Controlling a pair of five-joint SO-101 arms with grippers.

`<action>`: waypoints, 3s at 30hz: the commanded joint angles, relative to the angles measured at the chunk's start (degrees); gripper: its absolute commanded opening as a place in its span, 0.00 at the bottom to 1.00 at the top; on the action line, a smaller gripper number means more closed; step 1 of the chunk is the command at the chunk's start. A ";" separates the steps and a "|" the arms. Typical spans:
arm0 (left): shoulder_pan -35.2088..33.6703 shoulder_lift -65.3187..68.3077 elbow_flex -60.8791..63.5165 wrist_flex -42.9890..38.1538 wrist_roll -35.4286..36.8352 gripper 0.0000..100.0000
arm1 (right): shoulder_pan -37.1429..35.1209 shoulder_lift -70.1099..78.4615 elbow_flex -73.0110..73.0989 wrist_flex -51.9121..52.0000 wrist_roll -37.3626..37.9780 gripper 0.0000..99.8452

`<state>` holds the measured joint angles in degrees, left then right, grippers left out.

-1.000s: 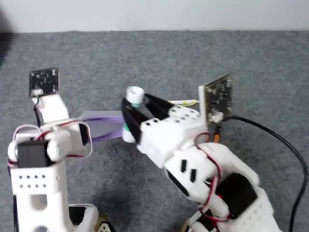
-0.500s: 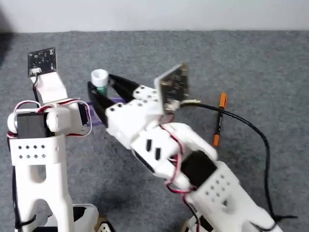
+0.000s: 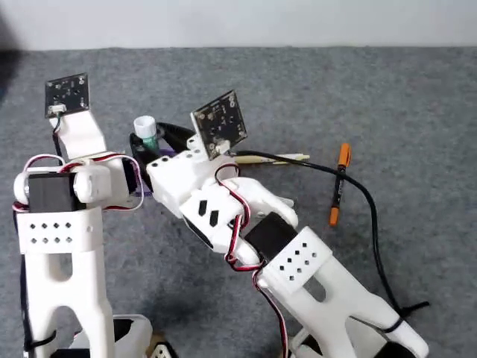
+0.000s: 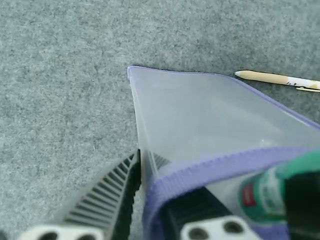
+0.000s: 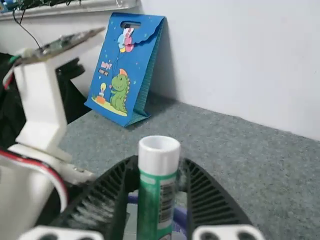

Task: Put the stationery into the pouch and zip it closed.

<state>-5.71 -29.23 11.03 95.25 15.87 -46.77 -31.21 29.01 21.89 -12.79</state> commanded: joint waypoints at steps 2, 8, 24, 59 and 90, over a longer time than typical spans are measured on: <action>-0.26 0.18 -2.86 0.26 0.70 0.02 | 0.92 -2.68 -0.09 -0.84 1.32 0.17; -0.26 0.18 -2.77 0.26 0.70 0.02 | 0.92 -9.71 -0.26 5.32 1.32 0.13; -0.26 0.18 -2.68 0.26 0.70 0.02 | 0.57 -14.55 1.05 16.40 0.97 0.01; -0.26 0.44 -2.68 0.18 1.76 0.02 | -6.46 -17.98 11.25 10.51 1.23 0.01; -0.26 0.35 -2.68 0.26 1.85 0.02 | 19.47 -32.75 11.78 41.01 0.97 0.01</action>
<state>-5.71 -29.14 11.03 95.25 16.92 -34.55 -63.03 42.73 60.31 -12.09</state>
